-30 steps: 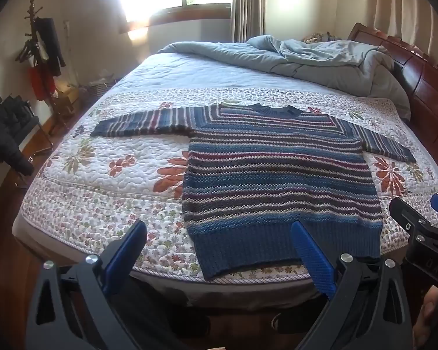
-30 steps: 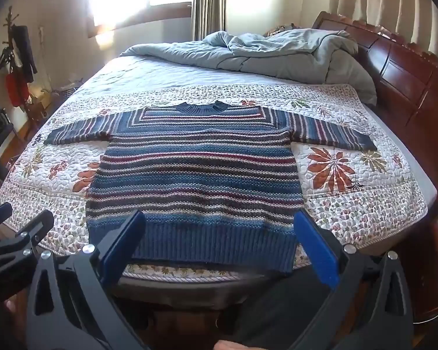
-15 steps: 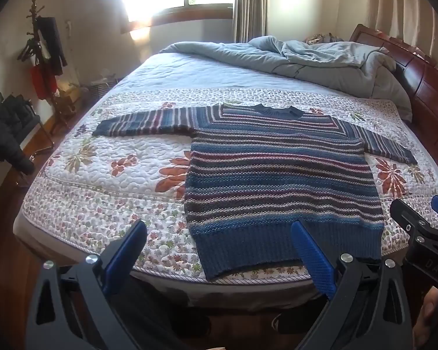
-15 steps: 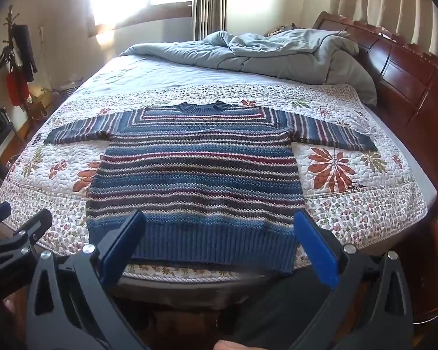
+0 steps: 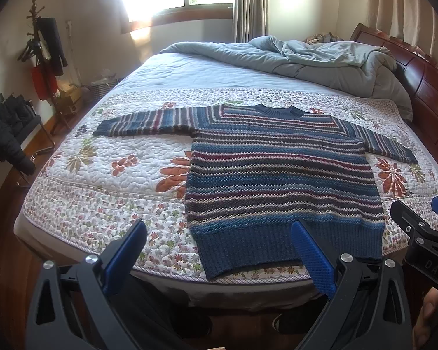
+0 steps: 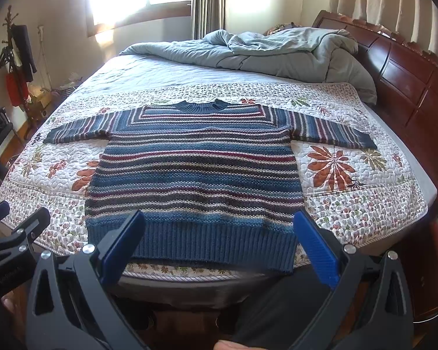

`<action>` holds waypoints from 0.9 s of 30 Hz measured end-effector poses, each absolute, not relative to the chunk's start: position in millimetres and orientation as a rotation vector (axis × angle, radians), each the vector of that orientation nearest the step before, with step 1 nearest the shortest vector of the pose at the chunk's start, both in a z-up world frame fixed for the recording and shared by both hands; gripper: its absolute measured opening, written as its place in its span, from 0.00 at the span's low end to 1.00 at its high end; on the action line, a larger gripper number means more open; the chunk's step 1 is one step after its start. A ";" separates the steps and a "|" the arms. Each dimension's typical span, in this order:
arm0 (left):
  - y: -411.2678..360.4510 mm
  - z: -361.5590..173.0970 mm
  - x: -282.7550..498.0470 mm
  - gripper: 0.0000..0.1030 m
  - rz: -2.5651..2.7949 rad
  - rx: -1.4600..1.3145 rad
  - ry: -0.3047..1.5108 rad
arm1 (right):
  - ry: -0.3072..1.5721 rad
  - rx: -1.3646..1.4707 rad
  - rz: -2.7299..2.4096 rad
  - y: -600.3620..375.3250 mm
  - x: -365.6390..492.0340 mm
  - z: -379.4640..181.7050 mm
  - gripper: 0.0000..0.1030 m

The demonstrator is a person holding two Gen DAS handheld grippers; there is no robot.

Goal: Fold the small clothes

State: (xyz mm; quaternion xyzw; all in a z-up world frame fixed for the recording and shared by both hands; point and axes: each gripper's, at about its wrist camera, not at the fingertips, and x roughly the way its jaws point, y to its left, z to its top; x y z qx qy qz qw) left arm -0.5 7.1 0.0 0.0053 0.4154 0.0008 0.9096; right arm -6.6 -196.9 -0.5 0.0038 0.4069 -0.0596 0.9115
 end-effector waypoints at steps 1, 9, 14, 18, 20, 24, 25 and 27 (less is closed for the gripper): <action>7.5 -0.1 -0.7 0.96 0.002 0.012 0.857 | 0.838 0.008 -0.123 -197.0 -6.6 -0.5 0.98; 7.8 -0.2 -0.6 0.96 0.003 0.012 0.857 | 0.840 0.011 -0.122 -198.3 -7.0 -1.5 0.98; 7.4 -0.2 -0.6 0.96 0.002 0.013 0.858 | 0.841 0.010 -0.122 -198.8 -7.6 -2.4 0.98; 7.3 -0.2 -0.7 0.96 0.004 0.014 0.857 | 0.842 0.011 -0.122 -198.6 -7.5 -2.4 0.98; 7.1 -0.2 -0.5 0.96 0.004 0.015 0.857 | 0.843 0.012 -0.120 -199.0 -7.7 -2.5 0.98; 8.6 -0.4 -0.9 0.96 0.006 0.017 0.856 | 0.843 0.011 -0.121 -198.5 -8.2 -3.1 0.98; 9.5 -0.5 -1.0 0.96 0.006 0.018 0.857 | 0.844 0.012 -0.121 -198.6 -8.3 -3.4 0.98; 8.6 -0.4 -1.0 0.96 0.006 0.017 0.856 | 0.843 0.013 -0.121 -198.4 -8.4 -3.2 0.98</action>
